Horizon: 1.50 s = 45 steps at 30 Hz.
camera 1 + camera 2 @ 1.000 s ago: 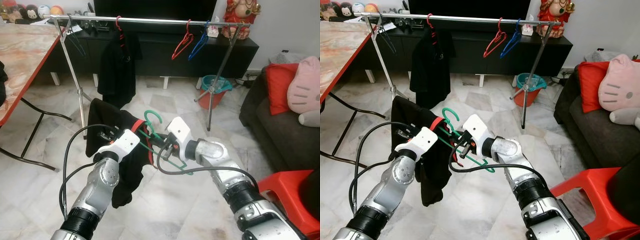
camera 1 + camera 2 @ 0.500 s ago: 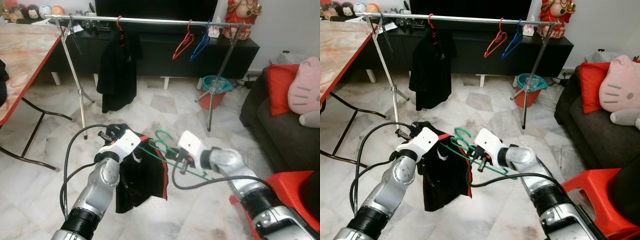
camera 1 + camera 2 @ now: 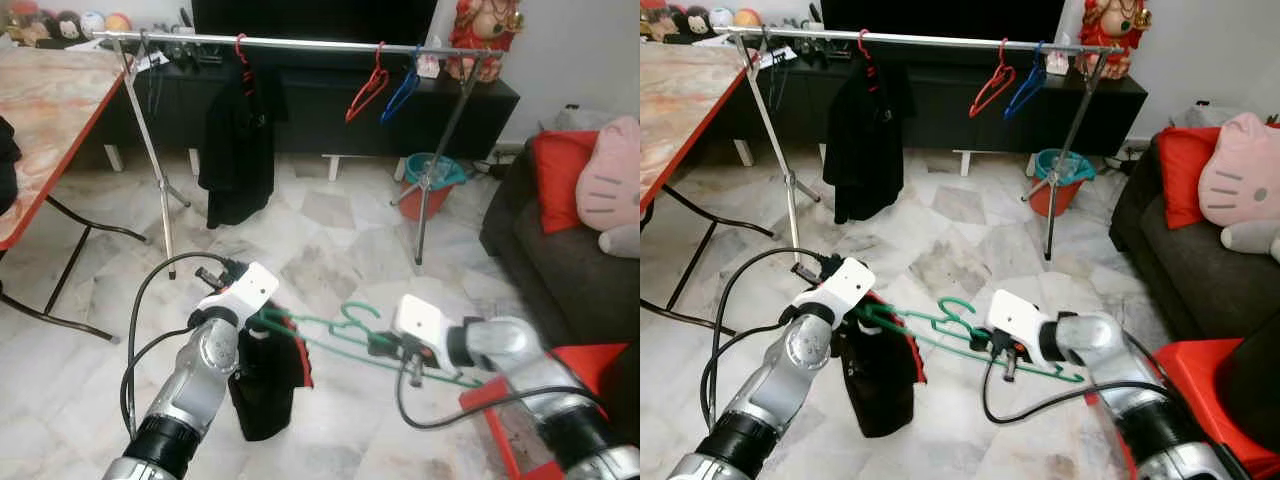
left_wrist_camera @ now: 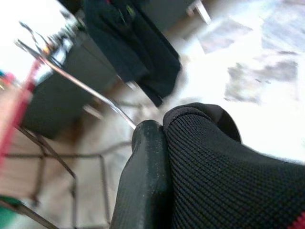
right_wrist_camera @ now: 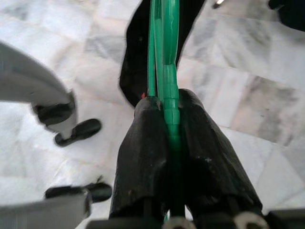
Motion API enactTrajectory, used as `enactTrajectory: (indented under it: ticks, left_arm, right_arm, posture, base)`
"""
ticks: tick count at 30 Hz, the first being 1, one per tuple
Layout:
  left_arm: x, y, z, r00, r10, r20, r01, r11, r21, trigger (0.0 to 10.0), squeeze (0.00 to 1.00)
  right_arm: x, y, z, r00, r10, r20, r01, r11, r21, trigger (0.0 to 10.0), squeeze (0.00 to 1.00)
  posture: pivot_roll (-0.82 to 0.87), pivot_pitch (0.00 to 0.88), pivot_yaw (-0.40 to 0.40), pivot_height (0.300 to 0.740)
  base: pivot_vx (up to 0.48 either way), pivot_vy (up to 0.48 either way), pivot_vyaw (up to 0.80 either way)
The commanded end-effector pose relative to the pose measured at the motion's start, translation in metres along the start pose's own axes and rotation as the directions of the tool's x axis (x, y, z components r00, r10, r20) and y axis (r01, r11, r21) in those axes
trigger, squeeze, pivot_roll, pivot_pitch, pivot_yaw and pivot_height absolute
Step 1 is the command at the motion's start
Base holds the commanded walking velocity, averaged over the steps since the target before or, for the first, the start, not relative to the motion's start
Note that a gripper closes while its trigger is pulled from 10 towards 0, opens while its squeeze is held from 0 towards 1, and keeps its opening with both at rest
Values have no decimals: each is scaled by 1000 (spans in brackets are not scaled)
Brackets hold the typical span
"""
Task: Hang hanger
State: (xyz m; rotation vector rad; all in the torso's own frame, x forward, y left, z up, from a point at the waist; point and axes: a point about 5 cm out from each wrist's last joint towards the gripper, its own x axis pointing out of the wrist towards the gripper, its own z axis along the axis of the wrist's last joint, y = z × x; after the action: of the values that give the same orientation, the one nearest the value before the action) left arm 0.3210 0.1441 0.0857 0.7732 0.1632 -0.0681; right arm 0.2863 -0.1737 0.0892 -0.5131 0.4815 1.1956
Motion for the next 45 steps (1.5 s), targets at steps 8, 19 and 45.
enactTrajectory:
  ticks: [8,19,45]
  left_arm:
    - [-3,12,-37,980,21,-196,-73,963,-261,10000,0]
    - [-20,31,-56,999,23,-48,-47,817,-574,10000,0]
    - [-22,47,-7,967,104,232,91,711,-697,10000,0]
  right_arm:
    - [-30,8,-10,999,12,49,-15,998,54,0,0]
    - [-40,-34,-39,629,-777,30,694,579,428,10000,0]
    - [-23,33,-44,137,-981,-138,828,37,560,10000,0]
  posture:
    - [96,0,-92,732]
    - [80,0,-24,732]
    - [38,0,120,732]
  base:
    - [0,0,0]
    - [0,0,0]
    - [0,0,0]
